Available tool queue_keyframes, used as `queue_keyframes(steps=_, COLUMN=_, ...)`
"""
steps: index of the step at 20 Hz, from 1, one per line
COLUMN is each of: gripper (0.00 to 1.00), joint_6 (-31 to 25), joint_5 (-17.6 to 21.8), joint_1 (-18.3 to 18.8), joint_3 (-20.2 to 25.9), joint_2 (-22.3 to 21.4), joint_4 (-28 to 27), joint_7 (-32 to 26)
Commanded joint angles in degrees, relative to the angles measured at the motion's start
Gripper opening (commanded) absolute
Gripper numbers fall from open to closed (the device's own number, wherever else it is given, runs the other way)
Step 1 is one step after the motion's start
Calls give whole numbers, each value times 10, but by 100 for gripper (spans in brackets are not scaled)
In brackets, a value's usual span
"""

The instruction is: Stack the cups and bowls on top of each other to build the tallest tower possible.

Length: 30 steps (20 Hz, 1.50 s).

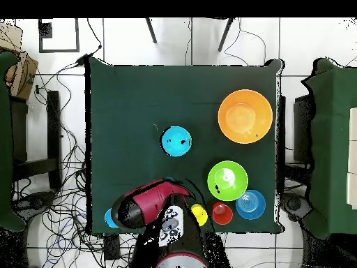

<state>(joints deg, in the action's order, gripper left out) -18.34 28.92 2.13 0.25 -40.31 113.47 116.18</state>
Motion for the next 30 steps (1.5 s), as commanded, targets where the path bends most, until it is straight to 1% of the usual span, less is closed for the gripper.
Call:
queue_keyframes(steps=1, gripper=100, joint_6=11, joint_5=-42, joint_1=62, joint_3=104, joint_2=-83, joint_4=76, joint_7=20)
queue_keyframes(steps=4, gripper=100, joint_6=2, joint_5=-51, joint_1=69, joint_3=108, joint_2=-124, joint_4=102, joint_7=23)
queue_keyframes(steps=6, gripper=100, joint_6=9, joint_5=-53, joint_1=77, joint_3=112, joint_2=-136, joint_4=114, joint_7=26)
queue_keyframes(steps=9, gripper=100, joint_6=18, joint_5=-56, joint_1=93, joint_3=124, joint_2=-140, joint_4=132, joint_7=25)
queue_keyframes(steps=11, gripper=100, joint_6=35, joint_5=-51, joint_1=99, joint_3=132, joint_2=-124, joint_4=136, joint_7=26)
queue_keyframes(steps=15, gripper=100, joint_6=92, joint_5=-48, joint_1=116, joint_3=162, joint_2=-58, joint_4=138, joint_7=39)
queue_keyframes(steps=16, gripper=100, joint_6=103, joint_5=-46, joint_1=116, joint_3=165, joint_2=-45, joint_4=137, joint_7=42)
queue_keyframes(steps=18, gripper=100, joint_6=119, joint_5=-37, joint_1=107, joint_3=159, joint_2=-33, joint_4=135, joint_7=49)
queue_keyframes(steps=22, gripper=100, joint_6=131, joint_5=-28, joint_1=110, joint_3=165, joint_2=-18, joint_4=138, joint_7=46)
queue_keyframes(steps=27, gripper=100, joint_6=154, joint_5=-10, joint_1=92, joint_3=136, joint_2=0, joint_4=128, joint_7=46)
queue_keyframes(steps=29, gripper=100, joint_6=164, joint_5=1, joint_1=101, joint_3=139, joint_2=15, joint_4=125, joint_7=37)
queue_keyframes(steps=30, gripper=100, joint_6=165, joint_5=6, joint_1=116, joint_3=152, joint_2=25, joint_4=127, joint_7=27)
